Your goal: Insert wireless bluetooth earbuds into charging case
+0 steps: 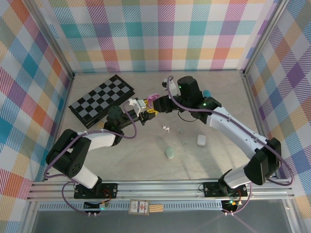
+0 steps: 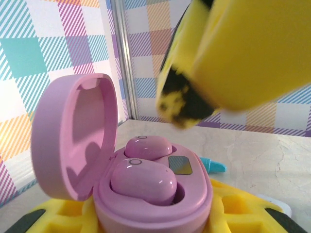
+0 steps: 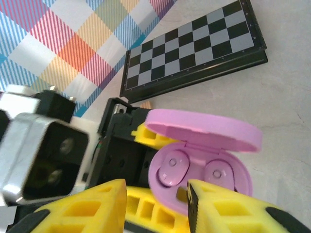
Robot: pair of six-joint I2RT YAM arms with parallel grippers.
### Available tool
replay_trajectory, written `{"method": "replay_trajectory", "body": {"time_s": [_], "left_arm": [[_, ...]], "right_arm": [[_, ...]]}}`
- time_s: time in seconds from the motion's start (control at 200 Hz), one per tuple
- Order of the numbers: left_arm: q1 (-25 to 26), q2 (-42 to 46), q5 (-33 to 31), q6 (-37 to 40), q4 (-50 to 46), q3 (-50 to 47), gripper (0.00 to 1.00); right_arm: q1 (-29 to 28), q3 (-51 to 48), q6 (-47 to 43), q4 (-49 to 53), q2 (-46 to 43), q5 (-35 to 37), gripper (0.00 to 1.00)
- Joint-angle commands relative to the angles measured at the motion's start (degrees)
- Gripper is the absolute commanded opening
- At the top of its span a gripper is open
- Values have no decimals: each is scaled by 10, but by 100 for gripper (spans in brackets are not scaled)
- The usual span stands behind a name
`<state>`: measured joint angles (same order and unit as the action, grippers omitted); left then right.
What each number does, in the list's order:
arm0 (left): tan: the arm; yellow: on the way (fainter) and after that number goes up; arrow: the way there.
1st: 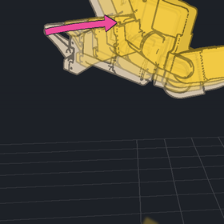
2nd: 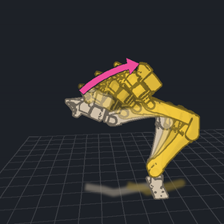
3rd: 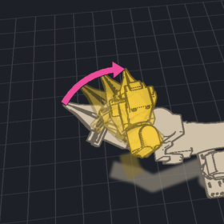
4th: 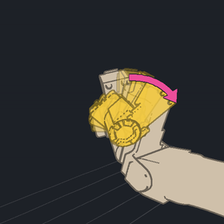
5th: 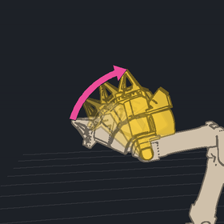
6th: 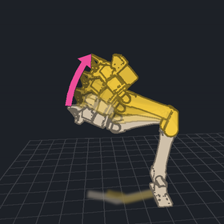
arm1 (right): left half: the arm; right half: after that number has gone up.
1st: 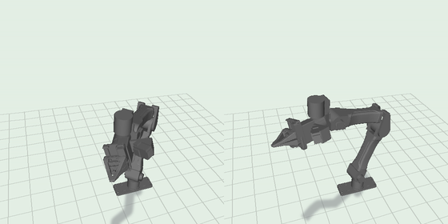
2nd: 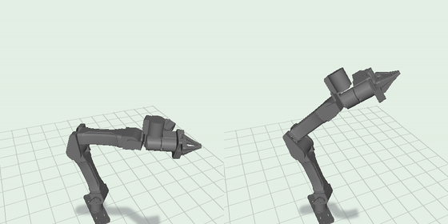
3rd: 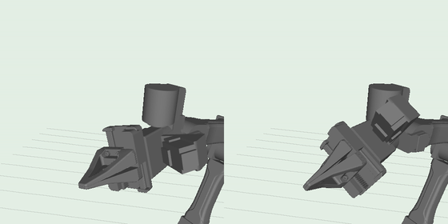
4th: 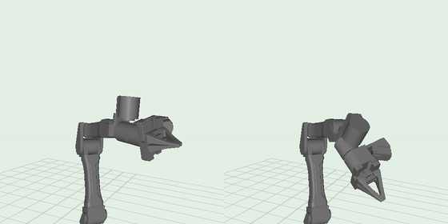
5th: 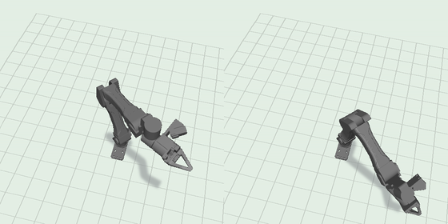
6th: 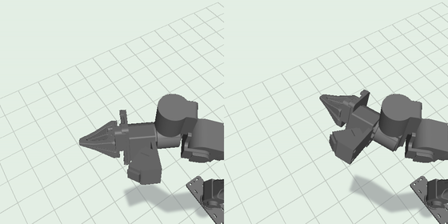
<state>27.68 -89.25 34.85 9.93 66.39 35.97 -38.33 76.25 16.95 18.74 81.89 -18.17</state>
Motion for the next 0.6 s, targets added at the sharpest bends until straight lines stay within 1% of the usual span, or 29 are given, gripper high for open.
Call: {"method": "replay_trajectory", "body": {"time_s": [0.0, 0.125, 0.225, 0.315, 0.495, 0.595], "left_arm": [[0, 5, 4, 10, 29, 12, 21], [0, 11, 19, 24, 14, 11, 21], [-1, 12, 24, 28, 11, 10, 21], [-1, 14, 28, 27, 10, 10, 20], [-1, 20, 29, 30, 5, 9, 21], [-1, 25, 23, 33, -3, 8, 21]], "right_arm": [[-3, -8, -15, -24, -40, 14, 39], [0, 26, -11, -2, -28, 60, 39], [2, 93, -15, 62, 25, 92, 39], [1, 130, -24, 85, 64, 109, 40], [2, 192, -36, 132, 114, 102, 40], [1, 194, -44, 156, 116, 94, 40]]}}
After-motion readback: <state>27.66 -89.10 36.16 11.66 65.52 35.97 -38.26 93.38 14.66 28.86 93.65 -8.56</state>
